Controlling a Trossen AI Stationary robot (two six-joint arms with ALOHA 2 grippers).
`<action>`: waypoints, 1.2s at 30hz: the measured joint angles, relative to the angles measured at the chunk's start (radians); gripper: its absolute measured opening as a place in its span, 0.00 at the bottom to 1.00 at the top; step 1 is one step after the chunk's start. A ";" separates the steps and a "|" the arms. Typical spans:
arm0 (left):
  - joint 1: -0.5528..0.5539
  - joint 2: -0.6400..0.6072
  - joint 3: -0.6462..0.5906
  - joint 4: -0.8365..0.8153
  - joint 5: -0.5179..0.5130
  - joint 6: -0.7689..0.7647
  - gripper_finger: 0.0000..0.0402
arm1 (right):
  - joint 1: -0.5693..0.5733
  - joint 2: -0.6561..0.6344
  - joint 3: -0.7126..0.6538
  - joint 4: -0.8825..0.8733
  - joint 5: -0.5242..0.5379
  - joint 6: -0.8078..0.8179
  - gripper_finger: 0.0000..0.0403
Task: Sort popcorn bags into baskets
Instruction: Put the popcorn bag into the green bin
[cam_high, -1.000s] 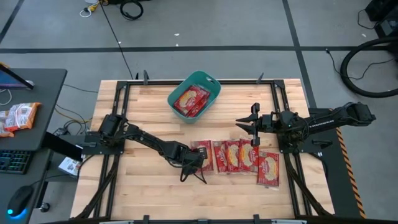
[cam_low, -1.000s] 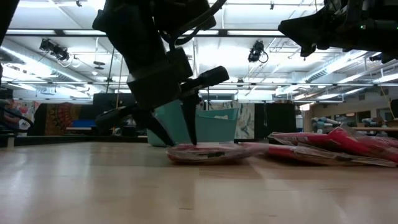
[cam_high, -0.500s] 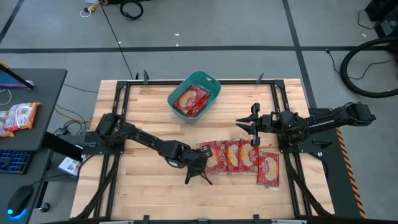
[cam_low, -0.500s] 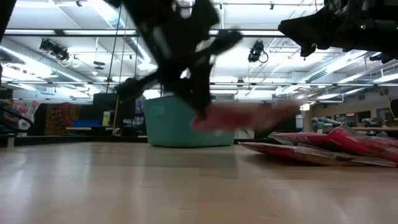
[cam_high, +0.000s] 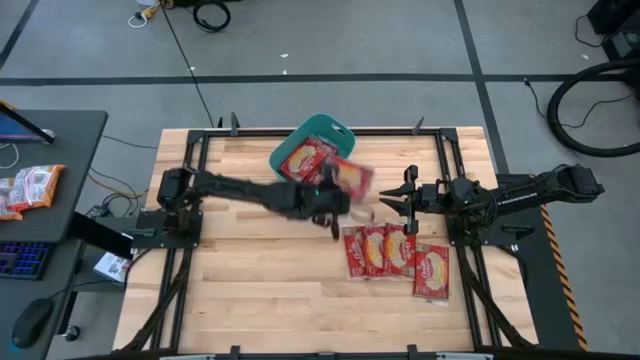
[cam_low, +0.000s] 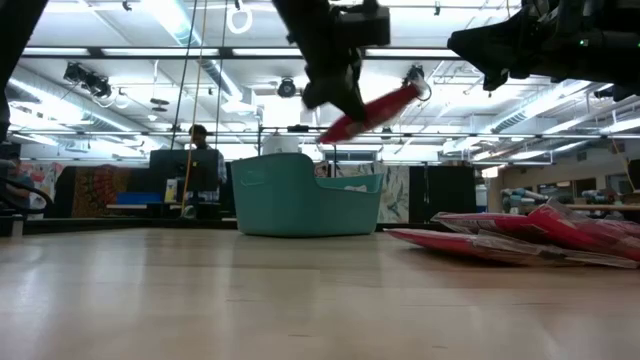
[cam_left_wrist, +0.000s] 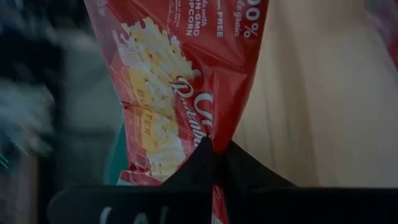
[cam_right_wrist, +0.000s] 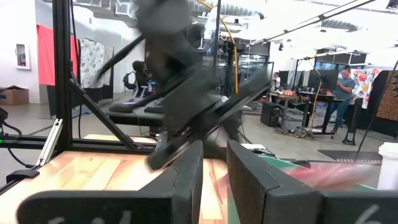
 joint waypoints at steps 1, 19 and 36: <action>0.026 -0.001 0.036 -0.049 0.037 -0.083 0.04 | 0.000 0.000 0.000 0.000 0.000 0.000 0.19; 0.432 0.025 0.178 -0.377 0.547 -0.731 0.06 | 0.000 0.000 0.000 0.000 0.000 -0.002 0.19; 0.462 0.070 0.181 -0.347 0.501 -0.746 0.32 | 0.000 0.000 0.000 -0.008 0.000 -0.010 0.19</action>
